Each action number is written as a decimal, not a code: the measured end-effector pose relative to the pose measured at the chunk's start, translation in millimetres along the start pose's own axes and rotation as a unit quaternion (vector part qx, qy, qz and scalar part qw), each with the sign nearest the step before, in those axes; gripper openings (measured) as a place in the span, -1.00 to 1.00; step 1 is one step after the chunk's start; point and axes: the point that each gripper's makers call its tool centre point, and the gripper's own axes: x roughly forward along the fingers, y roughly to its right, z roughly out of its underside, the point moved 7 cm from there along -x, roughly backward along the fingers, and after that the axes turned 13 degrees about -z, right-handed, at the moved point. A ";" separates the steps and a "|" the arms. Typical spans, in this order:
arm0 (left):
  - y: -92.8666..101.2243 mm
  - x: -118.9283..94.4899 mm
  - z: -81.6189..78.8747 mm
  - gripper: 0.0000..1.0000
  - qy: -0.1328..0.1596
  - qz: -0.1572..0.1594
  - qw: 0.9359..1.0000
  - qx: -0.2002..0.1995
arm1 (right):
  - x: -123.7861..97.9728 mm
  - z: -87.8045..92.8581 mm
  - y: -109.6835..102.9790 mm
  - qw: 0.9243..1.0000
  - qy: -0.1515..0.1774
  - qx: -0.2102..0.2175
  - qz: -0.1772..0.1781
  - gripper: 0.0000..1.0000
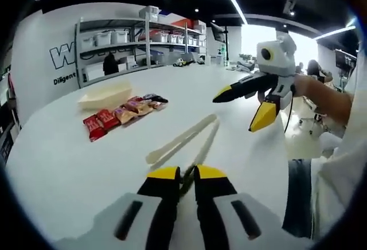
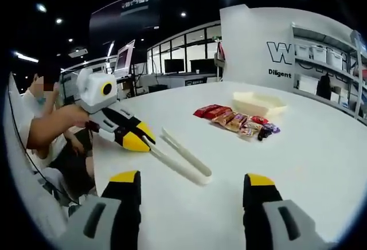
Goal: Place the target food into the container with the food tongs after gripping and lifting it, then release it inside without dropping or visibly crushing the food.
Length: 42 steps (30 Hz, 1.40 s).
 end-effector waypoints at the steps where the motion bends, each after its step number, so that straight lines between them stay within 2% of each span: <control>1: 0.0 -0.3 0.3 -0.82 0.001 0.002 1.000 0.001 | 0.2 -0.5 -0.1 1.000 0.001 0.000 0.000 0.40; 9: 1.2 -1.4 1.1 -0.86 0.007 0.015 1.000 -0.005 | 0.5 -0.9 -0.4 1.000 0.000 -0.001 0.001 0.40; 15: 9.3 -1.4 1.1 -0.96 0.008 0.061 0.997 -0.038 | 0.3 -0.2 -2.0 1.000 0.000 0.000 0.001 0.39; 23: 6.9 -0.2 0.4 -0.97 0.016 0.059 0.997 -0.036 | -1.7 0.8 -1.9 1.000 0.000 0.001 0.002 0.38; 28: 4.0 -1.0 0.8 -0.97 0.025 0.059 0.997 -0.052 | -1.4 -0.5 -2.5 1.000 0.005 0.004 0.000 0.38; 30: 4.2 -2.2 -0.7 -0.97 0.034 0.062 0.995 -0.069 | -0.7 0.2 -2.2 1.000 0.003 0.004 -0.001 0.38; 32: 8.9 -6.0 -6.1 -0.97 0.053 0.088 0.990 -0.100 | -0.3 1.0 -1.6 1.000 0.002 0.005 -0.001 0.38; 35: 12.4 -9.8 -14.2 -0.97 0.078 0.112 0.982 -0.134 | -0.2 0.2 -1.6 1.000 0.009 0.013 -0.006 0.38; 42: 23.0 -13.9 -20.9 -0.97 0.096 0.150 0.974 -0.143 | -2.4 -10.1 -8.9 0.997 0.054 0.035 -0.040 0.42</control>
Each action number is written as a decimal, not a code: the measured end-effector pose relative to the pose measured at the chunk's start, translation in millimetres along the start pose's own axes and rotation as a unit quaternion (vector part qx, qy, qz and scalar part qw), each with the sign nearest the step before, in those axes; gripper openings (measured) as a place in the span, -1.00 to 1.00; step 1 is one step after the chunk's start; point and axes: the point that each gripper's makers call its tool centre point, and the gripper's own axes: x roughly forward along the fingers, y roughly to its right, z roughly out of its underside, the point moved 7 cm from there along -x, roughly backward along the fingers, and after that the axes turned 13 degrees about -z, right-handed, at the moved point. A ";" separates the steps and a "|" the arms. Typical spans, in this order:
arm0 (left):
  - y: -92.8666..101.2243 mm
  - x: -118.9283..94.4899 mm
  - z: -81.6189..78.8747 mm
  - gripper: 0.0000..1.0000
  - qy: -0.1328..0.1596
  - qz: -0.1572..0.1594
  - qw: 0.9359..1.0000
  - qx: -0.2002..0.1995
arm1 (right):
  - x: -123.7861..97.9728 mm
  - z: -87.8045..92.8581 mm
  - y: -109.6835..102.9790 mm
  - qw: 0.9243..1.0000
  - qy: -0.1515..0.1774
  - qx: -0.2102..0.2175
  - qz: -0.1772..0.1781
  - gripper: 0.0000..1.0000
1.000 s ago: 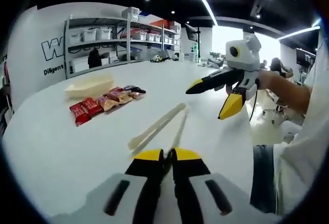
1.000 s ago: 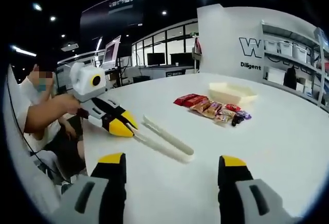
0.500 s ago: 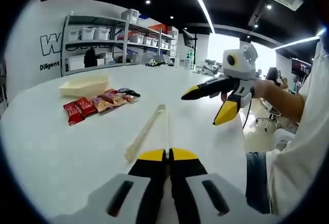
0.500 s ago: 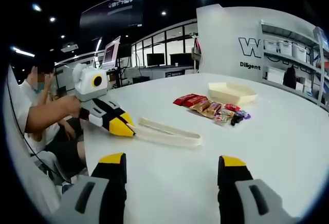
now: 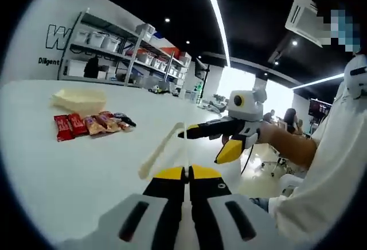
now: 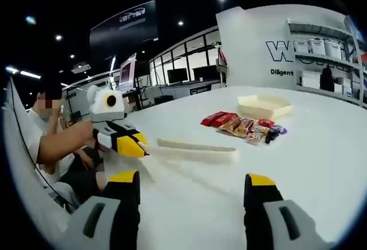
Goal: Place the target food into the container with the food tongs after gripping and lifting it, then release it inside without dropping or visibly crushing the food.
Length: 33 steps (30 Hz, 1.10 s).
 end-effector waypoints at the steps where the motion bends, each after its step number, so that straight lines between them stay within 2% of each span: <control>1: 4.4 0.4 -1.0 -0.97 0.005 0.016 1.000 -0.015 | -0.1 -1.1 -0.9 1.000 0.005 0.004 -0.005 0.42; 3: 7.8 0.4 -2.3 -0.97 0.011 0.027 1.000 -0.011 | -0.5 -4.1 -3.3 0.999 0.024 0.020 -0.021 0.41; 8: 13.0 1.1 -3.4 -0.97 0.013 0.039 0.999 -0.015 | -1.6 -6.0 -6.1 0.999 0.033 0.020 -0.029 0.39; 14: 15.4 -4.9 -10.3 -0.97 0.040 0.065 0.996 -0.047 | -8.1 -12.1 -8.8 0.997 0.055 0.025 -0.042 0.24; 23: 22.2 -5.3 -6.4 -0.97 0.031 0.080 0.995 -0.043 | -17.8 -29.6 -13.1 0.994 0.095 0.009 -0.051 -0.04; 26: 26.0 -5.2 -4.7 -0.97 0.031 0.095 0.994 -0.042 | -20.8 -37.4 -18.1 0.990 0.123 0.020 -0.071 -0.04; 29: 31.5 -7.1 -6.5 -0.97 0.049 0.116 0.991 -0.051 | -26.9 -45.2 -23.1 0.983 0.154 0.031 -0.097 -0.08; 33: 32.3 -9.6 -10.7 -0.97 0.065 0.131 0.987 -0.071 | -33.7 -51.8 -29.2 0.978 0.172 0.014 -0.119 -0.18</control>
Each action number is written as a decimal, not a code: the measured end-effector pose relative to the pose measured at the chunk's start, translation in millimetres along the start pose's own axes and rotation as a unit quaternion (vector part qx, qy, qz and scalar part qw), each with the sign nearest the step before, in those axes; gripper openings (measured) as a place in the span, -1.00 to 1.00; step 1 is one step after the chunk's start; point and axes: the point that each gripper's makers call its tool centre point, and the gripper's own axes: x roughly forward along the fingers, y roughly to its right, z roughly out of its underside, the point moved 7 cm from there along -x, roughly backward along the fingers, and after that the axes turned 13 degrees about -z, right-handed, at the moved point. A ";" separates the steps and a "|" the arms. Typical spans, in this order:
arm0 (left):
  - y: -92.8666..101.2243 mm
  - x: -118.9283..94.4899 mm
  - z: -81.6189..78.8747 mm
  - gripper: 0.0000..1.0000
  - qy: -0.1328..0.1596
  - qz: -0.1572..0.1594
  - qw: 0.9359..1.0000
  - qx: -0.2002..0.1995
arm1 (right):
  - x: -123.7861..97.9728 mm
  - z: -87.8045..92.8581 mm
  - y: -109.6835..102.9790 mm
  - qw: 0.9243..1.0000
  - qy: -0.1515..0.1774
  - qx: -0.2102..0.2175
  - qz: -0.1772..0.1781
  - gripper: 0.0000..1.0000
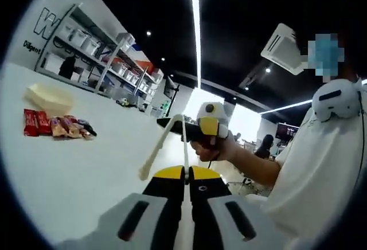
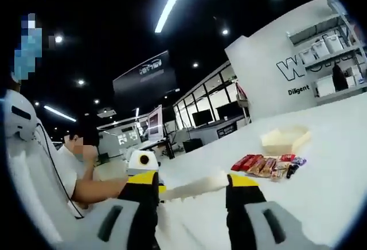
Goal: Place the target food into the container with the food tongs after gripping and lifting it, then release it inside without dropping or visibly crushing the food.
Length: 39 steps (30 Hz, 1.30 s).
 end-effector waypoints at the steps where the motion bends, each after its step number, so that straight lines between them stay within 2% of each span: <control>1: 0.9 0.4 -0.4 -0.97 0.001 0.002 1.000 -0.001 | 0.4 -1.1 -1.3 1.000 0.003 0.000 -0.002 -0.17; 4: 4.1 1.6 -1.9 -0.97 0.006 0.009 1.000 0.000 | 4.2 -2.9 -4.7 1.000 0.005 0.002 -0.015 -0.13; 6: 8.6 3.2 -4.8 -0.97 0.019 0.025 0.999 -0.008 | 8.8 0.6 -12.4 0.999 -0.009 0.016 -0.045 -0.20; 10: 18.5 9.0 -8.4 -0.97 0.021 0.036 0.999 -0.003 | 21.8 10.7 -19.3 0.998 -0.047 -0.005 -0.052 -0.23; 12: 20.2 9.4 -9.6 -0.97 0.022 0.040 0.999 -0.001 | 24.6 13.1 -21.4 0.997 -0.052 -0.007 -0.058 -0.25; 14: 22.0 9.0 -10.5 -0.97 0.025 0.045 0.999 -0.003 | 24.8 11.8 -23.3 0.997 -0.045 -0.005 -0.066 -0.27; 16: 25.9 9.2 -11.3 -0.97 0.032 0.049 0.998 -0.001 | 24.2 5.4 -26.6 0.996 -0.005 0.019 -0.085 -0.29; 18: 31.1 10.5 -13.1 -0.97 0.050 0.058 0.997 -0.013 | 21.8 2.0 -26.6 0.995 0.014 0.027 -0.093 -0.36; 20: 34.5 13.0 -12.5 -0.97 0.056 0.064 0.996 -0.018 | 21.9 1.7 -27.0 0.996 0.010 0.020 -0.090 -0.41; 24: 39.6 18.4 -12.5 -0.97 0.066 0.073 0.995 -0.025 | 25.4 5.7 -30.6 0.995 -0.023 0.011 -0.091 -0.41; 26: 41.0 18.7 -13.4 -0.97 0.070 0.077 0.994 -0.028 | 25.2 5.3 -31.7 0.995 -0.021 0.010 -0.092 -0.40; 28: 43.0 17.4 -17.7 -0.97 0.092 0.083 0.991 -0.041 | 22.6 2.2 -33.4 0.995 -0.008 0.015 -0.099 -0.41; 31: 45.8 15.1 -20.1 -0.97 0.106 0.087 0.990 -0.036 | 21.4 0.1 -36.3 0.993 0.000 0.021 -0.112 -0.43; 39: 47.2 18.6 -22.1 -0.97 0.118 0.095 0.987 -0.061 | 22.9 -5.1 -36.4 0.994 0.010 0.015 -0.112 -0.50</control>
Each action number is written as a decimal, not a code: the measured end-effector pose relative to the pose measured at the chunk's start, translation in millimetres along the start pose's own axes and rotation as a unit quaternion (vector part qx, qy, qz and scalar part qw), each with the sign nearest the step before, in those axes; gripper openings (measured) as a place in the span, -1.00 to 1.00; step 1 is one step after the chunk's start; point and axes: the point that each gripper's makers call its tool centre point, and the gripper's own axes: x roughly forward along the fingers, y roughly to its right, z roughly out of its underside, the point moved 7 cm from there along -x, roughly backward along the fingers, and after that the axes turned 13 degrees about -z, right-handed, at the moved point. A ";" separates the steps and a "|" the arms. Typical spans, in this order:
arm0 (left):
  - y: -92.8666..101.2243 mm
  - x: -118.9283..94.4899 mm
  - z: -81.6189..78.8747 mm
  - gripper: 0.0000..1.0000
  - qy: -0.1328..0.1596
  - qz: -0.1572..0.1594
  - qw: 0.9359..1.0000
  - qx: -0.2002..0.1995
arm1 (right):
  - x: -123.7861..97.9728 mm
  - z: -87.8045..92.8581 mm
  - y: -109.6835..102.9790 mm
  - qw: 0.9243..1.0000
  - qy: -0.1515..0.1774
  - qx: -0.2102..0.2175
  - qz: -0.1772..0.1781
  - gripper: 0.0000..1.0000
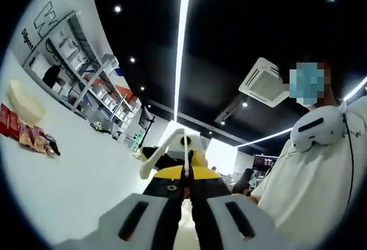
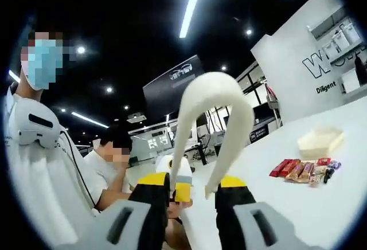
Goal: Place the target food into the container with the food tongs after gripping and lifting it, then release it inside without dropping or visibly crushing the food.
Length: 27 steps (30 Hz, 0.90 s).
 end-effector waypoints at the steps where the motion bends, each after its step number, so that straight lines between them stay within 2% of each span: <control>1: 0.4 0.9 -0.1 -0.97 0.002 0.000 1.000 -0.002 | 0.4 -1.3 0.3 1.000 0.001 -0.001 0.000 -0.49; 6: 4.2 7.1 3.8 -0.97 0.002 0.005 1.000 -0.001 | 3.6 -2.0 -2.4 1.000 0.007 0.017 -0.011 -0.49; 7: 5.9 6.9 2.3 -0.97 0.018 0.014 1.000 -0.017 | 2.5 -3.4 -2.0 1.000 0.011 0.013 -0.013 -0.49; 8: 4.5 6.2 2.3 -0.97 0.022 0.014 0.999 -0.023 | 2.6 -3.4 -2.2 1.000 0.011 0.012 -0.012 -0.49; 14: 2.7 5.8 7.3 -0.97 0.032 0.010 0.999 -0.037 | 2.3 -2.0 -1.0 1.000 0.006 0.021 -0.013 -0.51; 16: 4.0 6.1 9.2 -0.97 0.029 0.009 0.999 -0.042 | 1.5 -0.4 -0.7 0.999 -0.002 0.051 -0.018 -0.54; 20: 1.5 5.3 9.9 -0.95 0.014 -0.004 1.000 -0.018 | 0.7 2.4 0.4 0.998 -0.009 0.057 -0.017 -0.57; 21: -0.8 4.6 10.0 -0.94 0.009 -0.017 1.000 0.009 | 0.3 3.1 1.0 0.998 -0.012 0.056 -0.015 -0.58; 23: -2.3 3.5 9.8 -0.93 -0.002 -0.030 0.999 0.031 | -0.8 5.3 3.0 0.999 -0.021 0.049 -0.005 -0.58; 27: -2.7 1.0 6.6 -0.92 -0.015 -0.032 0.999 0.033 | -5.0 4.5 5.0 0.998 -0.015 0.056 -0.003 -0.57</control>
